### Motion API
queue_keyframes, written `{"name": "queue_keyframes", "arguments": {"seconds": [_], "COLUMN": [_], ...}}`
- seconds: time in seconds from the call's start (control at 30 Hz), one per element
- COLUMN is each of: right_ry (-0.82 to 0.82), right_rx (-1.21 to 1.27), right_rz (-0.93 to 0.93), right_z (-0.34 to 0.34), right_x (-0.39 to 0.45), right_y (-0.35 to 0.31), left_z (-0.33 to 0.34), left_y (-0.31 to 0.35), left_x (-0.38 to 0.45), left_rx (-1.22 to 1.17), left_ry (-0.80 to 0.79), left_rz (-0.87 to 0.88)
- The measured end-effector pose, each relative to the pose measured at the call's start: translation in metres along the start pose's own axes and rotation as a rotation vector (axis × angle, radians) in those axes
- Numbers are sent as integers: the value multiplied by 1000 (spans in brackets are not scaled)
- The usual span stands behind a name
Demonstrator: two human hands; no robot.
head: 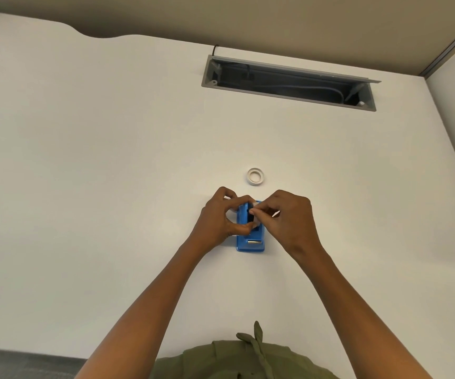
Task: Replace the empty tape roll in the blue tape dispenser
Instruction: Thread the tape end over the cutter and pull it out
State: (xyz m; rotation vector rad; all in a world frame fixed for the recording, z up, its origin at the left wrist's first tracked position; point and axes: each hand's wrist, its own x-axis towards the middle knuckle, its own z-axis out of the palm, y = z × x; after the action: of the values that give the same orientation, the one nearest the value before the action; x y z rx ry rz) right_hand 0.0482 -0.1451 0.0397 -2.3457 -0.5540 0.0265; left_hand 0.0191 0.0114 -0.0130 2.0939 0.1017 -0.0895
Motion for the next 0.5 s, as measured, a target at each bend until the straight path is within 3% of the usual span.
{"name": "queue_keyframes", "arguments": {"seconds": [0.5], "right_ry": [-90], "right_rx": [-250], "right_rz": [-42], "right_z": [6], "right_x": [-5], "right_y": [2], "left_z": [2], "left_y": [-7], "left_x": [3], "left_rx": [-2], "left_ry": [0], "left_rz": [11]}}
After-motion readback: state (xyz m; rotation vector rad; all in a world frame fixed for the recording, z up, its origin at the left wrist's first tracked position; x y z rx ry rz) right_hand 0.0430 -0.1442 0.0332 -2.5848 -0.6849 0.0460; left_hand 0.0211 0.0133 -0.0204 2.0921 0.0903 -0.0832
